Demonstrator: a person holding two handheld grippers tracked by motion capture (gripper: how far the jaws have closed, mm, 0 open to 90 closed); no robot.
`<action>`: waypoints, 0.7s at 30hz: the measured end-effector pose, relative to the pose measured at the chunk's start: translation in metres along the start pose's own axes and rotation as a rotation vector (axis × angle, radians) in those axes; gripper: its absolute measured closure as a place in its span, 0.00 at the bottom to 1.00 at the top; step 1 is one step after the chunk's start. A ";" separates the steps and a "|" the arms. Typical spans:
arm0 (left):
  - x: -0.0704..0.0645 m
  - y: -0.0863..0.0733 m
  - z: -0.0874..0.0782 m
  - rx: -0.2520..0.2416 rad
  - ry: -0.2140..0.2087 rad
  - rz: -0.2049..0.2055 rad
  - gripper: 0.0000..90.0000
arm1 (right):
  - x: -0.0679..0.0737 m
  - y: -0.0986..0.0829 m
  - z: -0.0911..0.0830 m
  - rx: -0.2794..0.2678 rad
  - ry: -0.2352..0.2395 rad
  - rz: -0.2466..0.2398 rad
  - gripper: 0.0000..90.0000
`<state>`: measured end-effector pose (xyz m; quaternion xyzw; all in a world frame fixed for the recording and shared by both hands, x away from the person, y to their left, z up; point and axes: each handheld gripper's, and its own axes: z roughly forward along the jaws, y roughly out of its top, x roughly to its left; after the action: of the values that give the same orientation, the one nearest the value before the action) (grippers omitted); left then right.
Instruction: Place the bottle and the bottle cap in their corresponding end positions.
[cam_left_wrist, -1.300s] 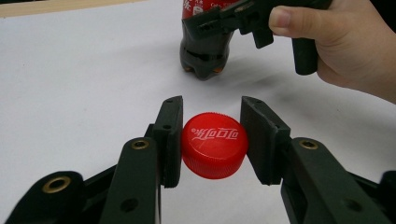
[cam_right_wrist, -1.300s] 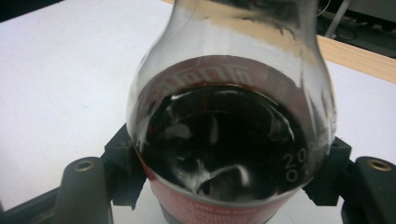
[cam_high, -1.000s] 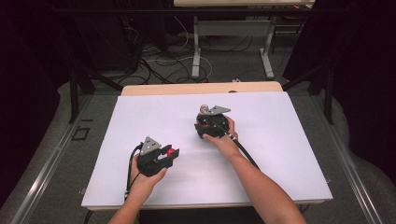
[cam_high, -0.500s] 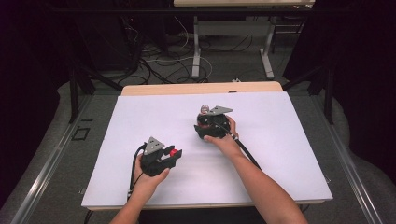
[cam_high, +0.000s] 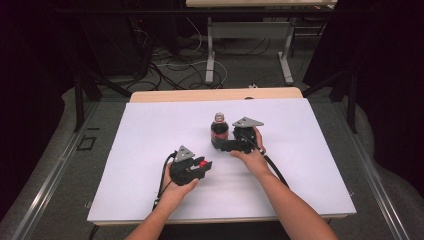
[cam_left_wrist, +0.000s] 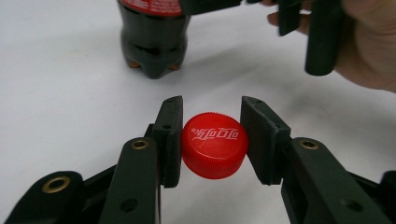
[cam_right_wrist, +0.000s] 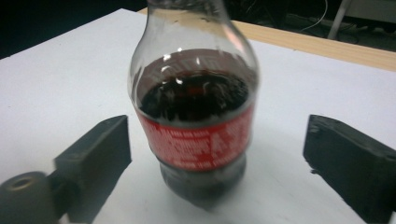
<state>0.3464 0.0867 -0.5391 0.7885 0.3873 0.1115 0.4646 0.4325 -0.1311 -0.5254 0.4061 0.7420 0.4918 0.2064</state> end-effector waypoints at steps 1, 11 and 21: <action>-0.001 0.000 0.006 0.006 -0.007 0.004 0.68 | -0.001 0.000 -0.004 -0.014 -0.001 0.002 0.01; -0.015 -0.003 0.041 0.063 -0.040 0.028 0.68 | -0.010 -0.005 -0.041 -0.004 -0.037 0.033 0.00; -0.020 -0.005 0.047 0.126 -0.042 0.058 0.65 | -0.013 -0.019 -0.070 -0.025 -0.061 -0.006 0.00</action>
<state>0.3557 0.0435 -0.5650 0.8291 0.3608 0.0837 0.4188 0.3833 -0.1844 -0.5135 0.4160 0.7303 0.4878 0.2357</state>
